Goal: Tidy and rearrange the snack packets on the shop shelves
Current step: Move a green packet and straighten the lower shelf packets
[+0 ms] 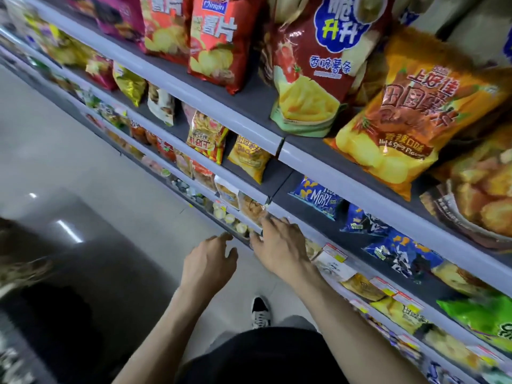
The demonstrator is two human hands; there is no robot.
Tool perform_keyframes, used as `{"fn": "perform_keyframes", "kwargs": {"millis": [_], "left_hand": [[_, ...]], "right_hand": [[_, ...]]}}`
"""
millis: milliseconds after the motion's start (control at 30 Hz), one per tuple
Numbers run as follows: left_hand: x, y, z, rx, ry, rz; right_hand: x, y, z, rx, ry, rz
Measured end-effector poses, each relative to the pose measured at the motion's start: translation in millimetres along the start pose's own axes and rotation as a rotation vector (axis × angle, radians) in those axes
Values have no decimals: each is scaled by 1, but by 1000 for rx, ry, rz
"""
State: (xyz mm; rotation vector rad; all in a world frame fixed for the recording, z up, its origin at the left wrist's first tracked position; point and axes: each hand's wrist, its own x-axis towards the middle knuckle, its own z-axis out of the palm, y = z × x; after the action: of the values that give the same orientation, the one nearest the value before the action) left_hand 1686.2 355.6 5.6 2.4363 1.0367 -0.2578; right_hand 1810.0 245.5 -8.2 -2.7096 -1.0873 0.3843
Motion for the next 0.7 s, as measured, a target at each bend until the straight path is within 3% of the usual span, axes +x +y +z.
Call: {"fn": "perform_keyframes", "kwargs": {"millis": [367,700], "left_hand": [[69,-39,-35,-74,43,-139],[183,-107,-86,-60,2,20]], "right_hand": [[104,-53,-6,-24,-106,-103],[164,-113,31,38,-48,88]]}}
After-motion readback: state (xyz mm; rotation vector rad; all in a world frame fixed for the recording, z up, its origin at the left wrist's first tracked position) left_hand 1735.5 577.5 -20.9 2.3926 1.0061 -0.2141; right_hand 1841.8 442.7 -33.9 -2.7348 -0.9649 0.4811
